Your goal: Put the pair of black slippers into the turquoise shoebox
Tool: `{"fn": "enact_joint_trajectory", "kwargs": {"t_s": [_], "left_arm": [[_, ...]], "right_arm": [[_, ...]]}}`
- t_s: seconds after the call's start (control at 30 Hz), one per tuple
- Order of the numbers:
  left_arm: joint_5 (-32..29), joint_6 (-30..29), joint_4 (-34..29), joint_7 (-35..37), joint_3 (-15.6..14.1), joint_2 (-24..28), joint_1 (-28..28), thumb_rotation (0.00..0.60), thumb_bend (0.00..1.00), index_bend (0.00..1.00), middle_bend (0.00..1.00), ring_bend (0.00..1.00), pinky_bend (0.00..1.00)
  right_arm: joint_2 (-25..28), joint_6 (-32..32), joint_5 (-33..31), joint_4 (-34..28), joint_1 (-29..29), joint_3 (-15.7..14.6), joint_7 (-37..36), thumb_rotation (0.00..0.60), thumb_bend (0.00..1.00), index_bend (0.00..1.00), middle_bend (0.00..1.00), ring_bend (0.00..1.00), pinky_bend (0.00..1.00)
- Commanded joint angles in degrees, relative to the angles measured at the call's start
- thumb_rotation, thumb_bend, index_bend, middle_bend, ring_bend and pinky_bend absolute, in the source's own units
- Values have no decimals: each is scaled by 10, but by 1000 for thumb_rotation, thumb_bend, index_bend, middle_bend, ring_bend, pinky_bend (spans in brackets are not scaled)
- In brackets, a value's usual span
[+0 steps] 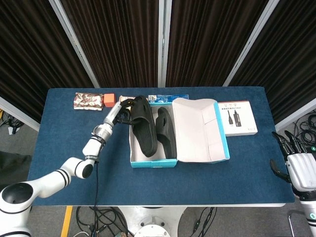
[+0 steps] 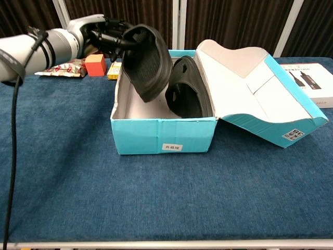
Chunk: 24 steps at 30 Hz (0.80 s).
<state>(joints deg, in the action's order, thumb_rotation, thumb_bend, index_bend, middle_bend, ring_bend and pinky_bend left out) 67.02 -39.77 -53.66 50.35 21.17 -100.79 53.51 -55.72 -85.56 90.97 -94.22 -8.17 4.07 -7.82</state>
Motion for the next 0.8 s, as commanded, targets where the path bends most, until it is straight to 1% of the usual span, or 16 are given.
{"fn": "enact_joint_trajectory", "kwargs": {"t_s": [0.03, 0.4, 0.6, 0.8], "left_arm": [[-5, -13, 16, -5, 2, -22, -2, 600, 0, 514, 518, 703, 712], [19, -20, 49, 10, -1, -48, -1, 600, 0, 515, 518, 693, 710], [43, -46, 85, 7, -17, -73, -6, 600, 0, 514, 516, 675, 702], [63, -43, 110, 26, -36, -86, -11, 600, 0, 514, 512, 658, 683]], "right_arm": [[-1, 1, 0, 0, -1, 0, 0, 600, 334, 0, 164, 20, 140], [0, -1, 1, -3, 1, 0, 3, 600, 334, 0, 164, 20, 140], [0, -3, 0, -2, 2, 0, 2, 600, 334, 0, 164, 20, 140], [0, -5, 1, -3, 3, 0, 2, 600, 334, 0, 164, 20, 140]]}}
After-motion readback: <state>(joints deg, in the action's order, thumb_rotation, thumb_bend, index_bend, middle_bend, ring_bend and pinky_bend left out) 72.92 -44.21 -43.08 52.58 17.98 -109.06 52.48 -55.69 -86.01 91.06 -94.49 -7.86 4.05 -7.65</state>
